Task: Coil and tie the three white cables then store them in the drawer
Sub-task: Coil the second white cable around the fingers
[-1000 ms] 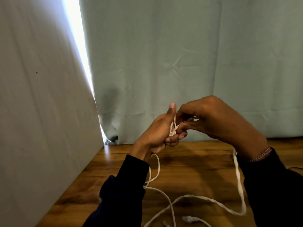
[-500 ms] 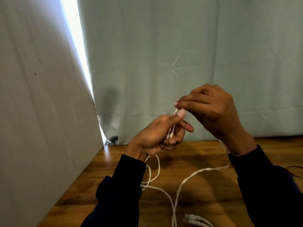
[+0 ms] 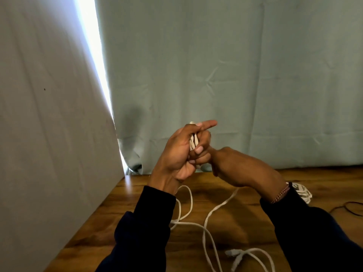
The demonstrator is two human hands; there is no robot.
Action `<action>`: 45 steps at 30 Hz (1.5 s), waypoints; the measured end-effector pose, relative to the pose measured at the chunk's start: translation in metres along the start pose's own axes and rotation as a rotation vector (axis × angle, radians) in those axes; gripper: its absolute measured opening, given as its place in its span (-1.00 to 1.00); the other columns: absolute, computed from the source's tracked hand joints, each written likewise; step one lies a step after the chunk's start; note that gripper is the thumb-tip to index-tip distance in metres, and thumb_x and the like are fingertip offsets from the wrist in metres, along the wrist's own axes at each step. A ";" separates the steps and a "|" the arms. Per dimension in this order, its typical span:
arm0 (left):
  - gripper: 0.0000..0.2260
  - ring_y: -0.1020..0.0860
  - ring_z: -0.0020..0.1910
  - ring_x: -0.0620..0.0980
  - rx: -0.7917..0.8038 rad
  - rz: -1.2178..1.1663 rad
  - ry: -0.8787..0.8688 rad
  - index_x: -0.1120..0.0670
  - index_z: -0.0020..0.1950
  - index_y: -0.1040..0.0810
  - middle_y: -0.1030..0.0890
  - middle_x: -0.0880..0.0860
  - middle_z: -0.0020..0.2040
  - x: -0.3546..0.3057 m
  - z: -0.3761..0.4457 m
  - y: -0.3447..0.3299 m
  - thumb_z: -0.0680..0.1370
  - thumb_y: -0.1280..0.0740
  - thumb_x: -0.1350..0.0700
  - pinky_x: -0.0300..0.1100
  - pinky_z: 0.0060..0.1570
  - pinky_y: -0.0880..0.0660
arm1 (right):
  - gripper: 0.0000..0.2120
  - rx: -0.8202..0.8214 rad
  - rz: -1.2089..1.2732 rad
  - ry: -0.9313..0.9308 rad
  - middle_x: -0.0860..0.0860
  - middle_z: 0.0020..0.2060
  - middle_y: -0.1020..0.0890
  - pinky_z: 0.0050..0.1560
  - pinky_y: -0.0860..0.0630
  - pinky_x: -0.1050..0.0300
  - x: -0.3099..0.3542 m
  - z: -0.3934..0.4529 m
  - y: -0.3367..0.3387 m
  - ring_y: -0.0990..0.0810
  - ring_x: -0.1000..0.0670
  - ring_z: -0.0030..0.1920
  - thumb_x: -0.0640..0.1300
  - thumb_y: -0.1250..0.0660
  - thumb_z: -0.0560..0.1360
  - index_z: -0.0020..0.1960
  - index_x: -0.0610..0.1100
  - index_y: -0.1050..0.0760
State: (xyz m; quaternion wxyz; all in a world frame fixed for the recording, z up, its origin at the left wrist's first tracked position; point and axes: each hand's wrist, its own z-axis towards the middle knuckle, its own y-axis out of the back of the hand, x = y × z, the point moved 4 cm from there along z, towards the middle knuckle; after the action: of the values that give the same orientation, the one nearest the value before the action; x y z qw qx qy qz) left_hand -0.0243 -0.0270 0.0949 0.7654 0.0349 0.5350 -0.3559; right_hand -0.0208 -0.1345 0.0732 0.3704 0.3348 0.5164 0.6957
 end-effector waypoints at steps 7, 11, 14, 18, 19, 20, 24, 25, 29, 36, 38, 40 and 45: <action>-0.77 -0.20 -0.66 -0.18 -0.251 0.048 -0.104 0.25 0.25 -0.37 -0.70 0.16 -0.19 -0.012 -0.001 0.023 0.68 -0.06 0.19 -0.33 -0.60 -0.13 | -0.57 0.081 -0.119 0.134 0.01 -0.18 -0.48 -0.23 -0.48 0.14 0.032 -0.012 0.000 -0.45 0.07 -0.27 -0.16 -0.15 0.69 0.53 -0.10 -0.19; -0.88 -0.27 -0.63 -0.18 -0.203 0.037 -0.130 0.17 0.03 -0.33 -0.64 0.28 0.19 -0.016 -0.001 0.026 0.68 -0.04 0.19 -0.34 -0.59 -0.24 | -0.77 0.036 -0.133 0.192 0.11 -0.22 -0.43 -0.28 -0.36 0.29 0.038 -0.025 0.012 -0.42 0.12 -0.27 -0.07 -0.16 0.68 0.29 -0.09 -0.44; -0.85 -0.60 -0.47 -0.04 -0.180 0.032 -0.156 0.19 -0.01 -0.34 -0.63 0.26 0.24 -0.017 0.000 0.027 0.70 -0.07 0.18 -0.24 -0.43 -0.54 | -0.80 -0.003 -0.114 0.236 0.09 -0.19 -0.51 -0.26 -0.40 0.30 0.042 -0.030 0.015 -0.48 0.11 -0.24 -0.04 -0.19 0.67 0.22 -0.08 -0.48; -0.92 -0.72 -0.12 0.19 -0.203 0.053 -0.175 0.15 0.18 -0.25 -0.66 0.23 0.18 -0.013 0.001 0.030 0.72 -0.04 0.17 -0.03 -0.20 -0.66 | -0.80 -0.117 -0.018 0.296 0.07 -0.14 -0.62 -0.20 -0.50 0.27 0.044 -0.033 0.023 -0.56 0.12 -0.21 -0.06 -0.24 0.64 0.20 -0.10 -0.54; -0.92 -0.70 -0.03 0.25 -0.207 0.046 -0.170 0.13 0.19 -0.24 -0.67 0.23 0.17 -0.013 0.002 0.031 0.73 -0.03 0.17 0.02 -0.16 -0.66 | -0.80 -0.184 0.025 0.307 0.12 -0.12 -0.61 -0.20 -0.49 0.30 0.044 -0.034 0.028 -0.56 0.17 -0.20 -0.08 -0.27 0.62 0.22 -0.08 -0.54; -0.91 -0.68 0.04 0.29 -0.209 0.048 -0.166 0.12 0.21 -0.24 -0.67 0.23 0.17 -0.012 0.001 0.031 0.73 -0.03 0.17 0.06 -0.12 -0.66 | -0.79 -0.242 0.086 0.327 0.17 -0.10 -0.60 -0.19 -0.49 0.33 0.043 -0.035 0.031 -0.56 0.22 -0.18 -0.10 -0.30 0.61 0.23 -0.05 -0.53; -0.74 -0.67 0.07 0.24 -0.236 0.185 -0.165 0.10 0.43 -0.22 -0.68 0.19 0.16 -0.011 0.000 0.034 0.73 -0.03 0.14 0.03 -0.13 -0.66 | -0.67 -0.343 0.260 0.433 0.05 -0.02 -0.65 -0.12 -0.62 0.07 0.042 -0.035 0.035 -0.65 0.07 -0.08 -0.16 -0.31 0.60 0.32 -0.02 -0.33; -0.73 -0.67 0.02 0.20 -0.255 0.262 -0.160 0.13 0.42 -0.27 -0.70 0.17 0.10 -0.010 0.000 0.036 0.73 -0.06 0.13 -0.07 -0.26 -0.62 | -0.67 -0.397 0.231 0.442 0.02 -0.04 -0.65 -0.16 -0.62 0.04 0.040 -0.033 0.035 -0.64 0.06 -0.12 -0.17 -0.31 0.60 0.32 -0.04 -0.32; -0.64 -0.60 -0.35 0.10 -0.243 0.525 -0.097 0.42 0.08 -0.48 -0.62 0.22 -0.25 -0.003 0.000 0.034 0.72 -0.09 0.12 -0.14 -0.39 -0.52 | -0.77 -0.710 -0.006 0.414 -0.01 -0.14 -0.62 -0.24 -0.59 -0.03 0.028 -0.030 0.049 -0.60 -0.02 -0.20 -0.03 -0.36 0.55 0.14 -0.04 -0.40; -0.25 -0.20 -0.65 -0.13 -0.004 0.406 0.149 0.33 0.28 -0.47 -0.44 0.11 -0.51 0.009 -0.001 0.016 0.53 -0.12 -0.35 -0.25 -0.54 -0.16 | -0.78 -0.995 -0.155 0.400 -0.04 -0.05 -0.74 -0.21 -0.58 -0.09 -0.019 -0.034 0.064 -0.64 -0.12 -0.13 -0.02 -0.40 0.55 0.12 -0.10 -0.69; -0.22 -0.18 -0.65 -0.14 0.064 0.392 0.196 0.31 0.21 -0.53 -0.39 0.06 -0.54 0.012 -0.002 0.012 0.45 -0.19 -0.40 -0.29 -0.57 -0.17 | -0.76 -1.022 -0.196 0.377 -0.02 0.04 -0.73 -0.17 -0.57 -0.11 -0.024 -0.030 0.061 -0.64 -0.15 -0.08 -0.05 -0.34 0.59 0.22 -0.06 -0.65; -0.31 -0.17 -0.65 -0.14 0.105 0.373 0.210 0.28 0.12 -0.56 -0.34 0.03 -0.57 0.015 -0.002 0.009 0.46 -0.22 -0.36 -0.31 -0.57 -0.15 | -0.73 -1.041 -0.199 0.351 -0.03 0.11 -0.71 -0.16 -0.58 -0.10 -0.024 -0.027 0.058 -0.64 -0.17 -0.05 -0.10 -0.31 0.62 0.30 -0.03 -0.60; -0.64 -0.19 -0.64 -0.15 0.188 0.287 0.174 0.22 -0.04 -0.49 -0.30 -0.01 -0.58 0.019 -0.006 0.000 0.66 -0.13 -0.05 -0.29 -0.54 -0.09 | -0.53 -0.926 -0.011 0.306 -0.06 0.09 -0.65 -0.12 -0.60 -0.06 -0.024 -0.012 0.042 -0.62 -0.09 -0.05 -0.25 -0.18 0.64 0.50 0.07 -0.39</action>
State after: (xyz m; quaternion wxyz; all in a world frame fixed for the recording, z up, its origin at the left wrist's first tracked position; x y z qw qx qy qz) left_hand -0.0257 -0.0341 0.0766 0.7525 0.2126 0.5532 -0.2872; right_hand -0.0262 -0.1687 0.1085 0.4038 0.0259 0.2028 0.8917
